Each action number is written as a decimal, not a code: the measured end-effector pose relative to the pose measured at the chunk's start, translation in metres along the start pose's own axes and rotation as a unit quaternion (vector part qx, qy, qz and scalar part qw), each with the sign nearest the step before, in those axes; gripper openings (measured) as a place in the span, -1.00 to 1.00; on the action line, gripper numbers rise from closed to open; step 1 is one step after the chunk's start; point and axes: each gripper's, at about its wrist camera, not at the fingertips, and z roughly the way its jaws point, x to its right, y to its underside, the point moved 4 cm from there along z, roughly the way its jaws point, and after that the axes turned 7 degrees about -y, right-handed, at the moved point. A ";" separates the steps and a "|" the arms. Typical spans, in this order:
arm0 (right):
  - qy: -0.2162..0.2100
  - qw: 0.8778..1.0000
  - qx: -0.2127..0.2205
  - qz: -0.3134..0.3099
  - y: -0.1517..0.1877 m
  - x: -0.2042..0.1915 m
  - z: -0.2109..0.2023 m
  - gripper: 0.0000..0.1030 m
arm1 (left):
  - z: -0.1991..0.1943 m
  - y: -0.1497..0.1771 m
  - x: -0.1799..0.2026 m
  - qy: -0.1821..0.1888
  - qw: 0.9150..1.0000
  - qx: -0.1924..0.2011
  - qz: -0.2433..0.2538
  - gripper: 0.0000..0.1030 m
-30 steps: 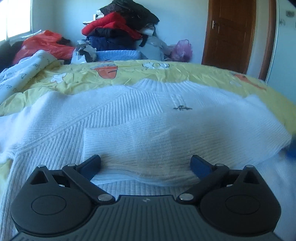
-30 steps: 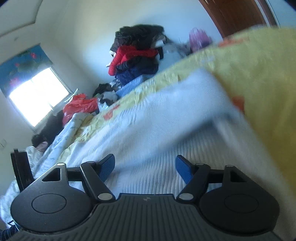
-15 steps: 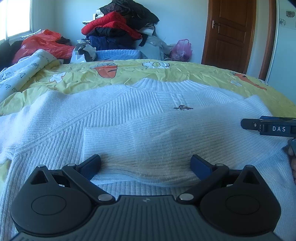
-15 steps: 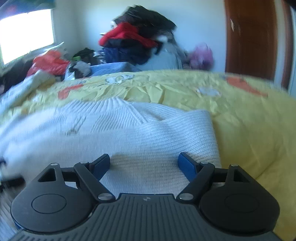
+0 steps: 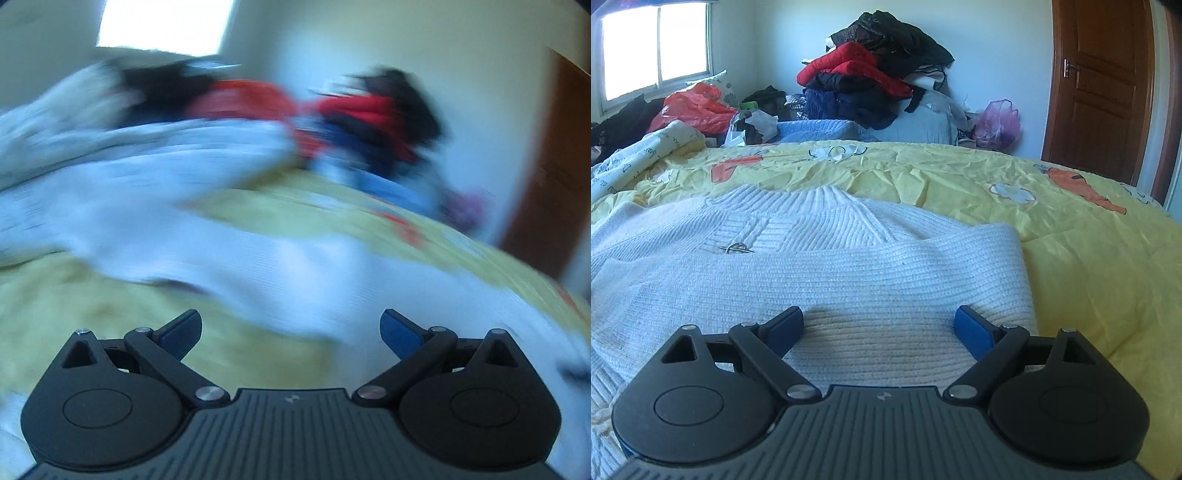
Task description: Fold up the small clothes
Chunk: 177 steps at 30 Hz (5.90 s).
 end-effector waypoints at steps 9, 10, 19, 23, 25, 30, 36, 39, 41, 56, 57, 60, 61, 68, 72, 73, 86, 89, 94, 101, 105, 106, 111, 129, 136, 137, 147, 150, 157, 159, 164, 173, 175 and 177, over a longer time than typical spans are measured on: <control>-0.003 1.000 0.001 0.002 0.000 -0.001 0.000 0.77 | 0.076 -0.047 -0.160 -0.052 0.947 -0.066 -0.309 0.97; -0.003 1.000 0.001 0.002 0.000 -0.001 0.000 0.77 | 0.080 -0.048 -0.162 -0.049 0.946 -0.065 -0.314 0.97; -0.004 1.000 0.000 0.002 0.001 -0.001 0.000 0.78 | 0.103 -0.050 -0.162 -0.043 0.949 -0.085 -0.301 -0.48; -0.006 1.000 0.000 0.003 0.001 -0.001 0.001 0.80 | 0.097 -0.046 -0.163 -0.058 0.953 -0.074 -0.289 -0.69; -0.008 1.000 0.000 0.004 0.000 -0.001 0.001 0.80 | 0.090 -0.048 -0.157 -0.073 0.956 -0.067 -0.275 -0.71; -0.012 1.000 0.001 0.007 0.000 0.000 0.000 0.82 | 0.055 -0.073 -0.107 -0.086 0.977 0.009 -0.192 -0.75; -0.017 1.000 0.003 0.011 0.000 0.002 0.000 0.82 | -0.005 -0.081 0.030 -0.006 0.994 0.104 -0.041 -0.78; -0.019 1.000 0.005 0.015 0.000 0.003 -0.001 0.82 | -0.021 -0.046 0.114 0.050 0.990 0.112 0.071 -0.79; -0.022 1.000 0.006 0.018 0.000 0.004 -0.002 0.82 | -0.027 -0.007 0.160 0.076 0.981 0.105 0.145 -0.79; -0.033 0.999 0.010 0.032 0.000 0.007 -0.003 0.83 | -0.058 0.093 0.171 0.136 0.948 0.042 0.285 0.84; -0.030 0.999 0.008 0.027 0.000 0.005 -0.003 0.84 | -0.051 0.092 0.163 0.133 0.954 0.022 0.269 0.84; -0.019 1.000 -0.006 -0.001 -0.001 -0.004 0.000 0.94 | -0.027 0.095 0.143 0.124 0.968 -0.051 0.214 0.84; -0.008 1.000 -0.011 -0.012 -0.004 -0.008 0.000 0.93 | -0.024 0.095 0.139 0.126 0.969 -0.061 0.203 0.84; -0.168 0.972 0.023 0.164 -0.040 -0.062 -0.025 0.97 | -0.023 0.099 0.139 0.120 0.968 -0.073 0.208 1.00; -0.270 0.917 -0.058 0.286 -0.044 -0.085 0.010 0.85 | -0.018 0.097 0.141 0.129 0.969 -0.074 0.196 1.00; -0.271 0.912 -0.068 0.300 -0.043 -0.088 0.018 0.79 | -0.018 0.095 0.141 0.132 0.970 -0.074 0.193 1.00; -0.259 0.901 -0.110 0.331 -0.038 -0.125 0.062 -0.16 | -0.016 0.090 0.135 0.150 0.972 -0.075 0.162 1.00; -0.250 0.905 -0.117 0.324 -0.033 -0.123 0.065 -0.75 | -0.015 0.090 0.134 0.154 0.973 -0.076 0.157 1.00; -0.266 0.911 -0.072 0.306 -0.049 -0.120 0.047 -0.76 | -0.014 0.089 0.132 0.156 0.973 -0.076 0.152 1.00; -0.267 0.931 -0.016 0.248 -0.091 -0.071 -0.009 -0.76 | -0.014 0.089 0.131 0.155 0.973 -0.076 0.155 1.00; -0.216 0.944 0.007 0.250 -0.088 -0.007 -0.037 -0.76 | -0.014 0.089 0.131 0.155 0.973 -0.076 0.155 1.00; -0.199 0.945 0.011 0.260 -0.084 0.013 -0.043 -0.76 | -0.014 0.089 0.131 0.155 0.973 -0.076 0.155 1.00; -0.154 0.946 -0.001 0.285 -0.050 0.068 -0.053 -0.76 | -0.013 0.089 0.132 0.152 0.972 -0.076 0.162 1.00; -0.154 0.921 0.013 0.357 0.010 0.085 -0.044 0.07 | -0.012 0.090 0.135 0.143 0.971 -0.075 0.176 1.00; -0.124 0.931 0.008 0.342 -0.005 0.085 -0.023 0.18 | -0.013 0.090 0.136 0.143 0.971 -0.074 0.176 1.00; -0.119 0.937 0.004 0.328 -0.006 0.081 -0.018 0.18 | -0.013 0.090 0.136 0.143 0.971 -0.075 0.176 1.00; -0.086 0.951 0.031 0.294 0.013 0.078 -0.036 -0.82 | -0.013 0.090 0.136 0.144 0.971 -0.075 0.175 1.00; -0.088 0.948 0.041 0.303 0.022 0.080 -0.036 -0.85 | -0.013 0.090 0.135 0.144 0.971 -0.075 0.175 1.00; -0.024 0.969 0.109 0.220 -0.010 0.053 -0.066 -0.12 | -0.012 0.090 0.136 0.144 0.971 -0.075 0.176 1.00; -0.033 0.975 0.129 0.179 -0.022 0.036 -0.072 -0.12 | -0.012 0.090 0.136 0.143 0.971 -0.075 0.176 1.00; -0.036 0.996 0.055 0.068 -0.025 -0.006 -0.040 0.02 | -0.012 0.090 0.135 0.141 0.971 -0.074 0.178 1.00; 0.008 1.000 0.014 0.023 0.000 -0.016 -0.022 0.02 | -0.013 0.090 0.135 0.142 0.971 -0.074 0.177 1.00; 0.004 0.999 0.036 0.009 0.000 -0.025 -0.038 0.10 | -0.013 0.089 0.135 0.144 0.971 -0.074 0.175 1.00; -0.010 1.000 0.027 0.005 0.011 -0.031 -0.041 0.36 | -0.013 0.089 0.135 0.144 0.971 -0.074 0.173 1.00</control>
